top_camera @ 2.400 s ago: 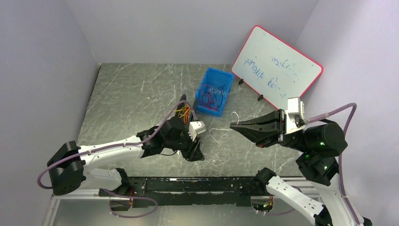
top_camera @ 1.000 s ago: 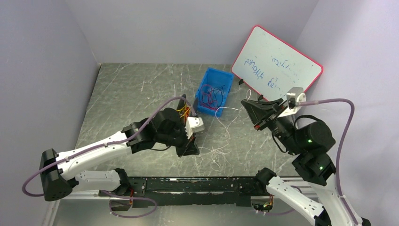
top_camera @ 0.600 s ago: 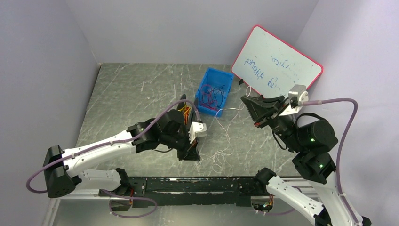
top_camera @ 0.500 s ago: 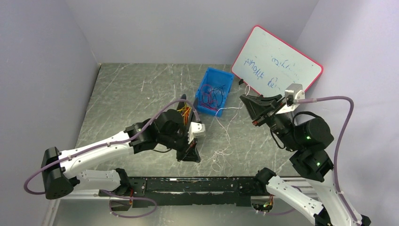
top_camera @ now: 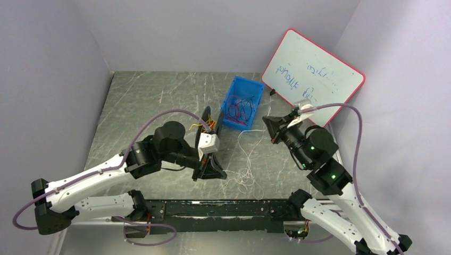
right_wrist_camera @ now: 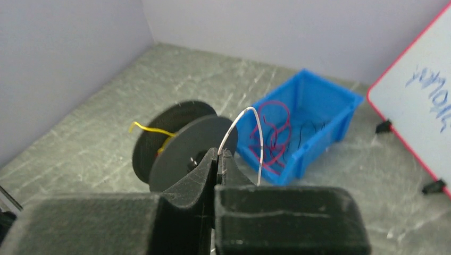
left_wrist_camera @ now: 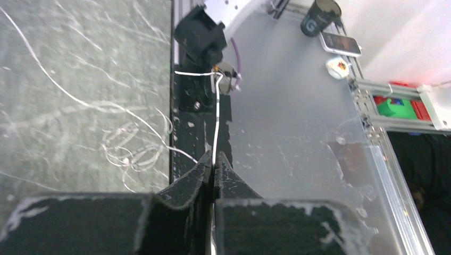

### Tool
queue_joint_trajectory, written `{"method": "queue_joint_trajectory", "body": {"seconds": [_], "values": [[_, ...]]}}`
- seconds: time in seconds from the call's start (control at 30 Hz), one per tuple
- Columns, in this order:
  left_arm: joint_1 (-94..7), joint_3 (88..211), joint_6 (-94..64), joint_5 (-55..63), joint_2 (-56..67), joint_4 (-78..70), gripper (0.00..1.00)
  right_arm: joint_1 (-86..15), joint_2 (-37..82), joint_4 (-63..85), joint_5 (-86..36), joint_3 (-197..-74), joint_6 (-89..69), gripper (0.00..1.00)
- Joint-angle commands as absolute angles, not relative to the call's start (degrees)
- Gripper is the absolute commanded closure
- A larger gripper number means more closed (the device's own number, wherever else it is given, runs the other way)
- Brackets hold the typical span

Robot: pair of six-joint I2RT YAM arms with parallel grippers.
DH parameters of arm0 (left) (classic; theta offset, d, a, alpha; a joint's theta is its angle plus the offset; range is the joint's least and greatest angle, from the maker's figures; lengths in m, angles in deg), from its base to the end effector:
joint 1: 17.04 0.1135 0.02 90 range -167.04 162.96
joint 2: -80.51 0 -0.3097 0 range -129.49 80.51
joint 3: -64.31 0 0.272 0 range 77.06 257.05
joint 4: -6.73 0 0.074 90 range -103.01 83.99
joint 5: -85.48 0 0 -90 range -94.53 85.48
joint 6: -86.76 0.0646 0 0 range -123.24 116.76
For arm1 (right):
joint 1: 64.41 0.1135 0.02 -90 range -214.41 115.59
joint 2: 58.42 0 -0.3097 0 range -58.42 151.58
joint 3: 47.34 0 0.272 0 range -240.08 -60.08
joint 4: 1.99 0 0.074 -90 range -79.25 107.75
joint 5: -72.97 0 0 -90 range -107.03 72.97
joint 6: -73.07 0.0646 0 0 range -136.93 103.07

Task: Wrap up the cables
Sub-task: Adjust the cable at the center of the board.

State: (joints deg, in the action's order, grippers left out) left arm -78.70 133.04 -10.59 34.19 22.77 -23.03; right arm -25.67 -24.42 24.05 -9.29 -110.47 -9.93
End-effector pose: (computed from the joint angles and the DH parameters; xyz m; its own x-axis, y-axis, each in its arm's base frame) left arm 0.0781 -0.2300 0.3872 -0.2753 0.3002 -0.9133 0.9404 -0.1133 -0.3207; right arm 0.1136 0.0800 0.4265 -0.0211 0.1379 -0.9902 -0.5165 0.8465 0.1289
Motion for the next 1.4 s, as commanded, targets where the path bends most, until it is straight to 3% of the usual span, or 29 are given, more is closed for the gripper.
{"method": "queue_joint_trajectory", "body": {"seconds": [0.0, 0.77, 1.2, 1.37], "values": [[-79.0, 133.15, -12.19, 27.96, 25.86, -14.31, 0.93, -25.56, -25.11, 23.54, -5.07, -106.03, -5.33, 1.0], [-79.0, 139.16, -11.85, -3.38, 27.81, -0.1, 0.93, -25.54, -37.97, 27.92, -3.56, -80.16, 18.94, 1.0], [-79.0, 144.06, -10.2, -4.36, 23.03, 7.03, 0.93, -25.56, -37.45, 37.37, 5.78, -78.98, 33.69, 1.0], [-79.0, 145.96, -10.18, -3.27, 19.63, 7.48, 0.93, -25.56, -39.07, 39.56, 5.63, -80.78, 32.97, 0.72]]}}
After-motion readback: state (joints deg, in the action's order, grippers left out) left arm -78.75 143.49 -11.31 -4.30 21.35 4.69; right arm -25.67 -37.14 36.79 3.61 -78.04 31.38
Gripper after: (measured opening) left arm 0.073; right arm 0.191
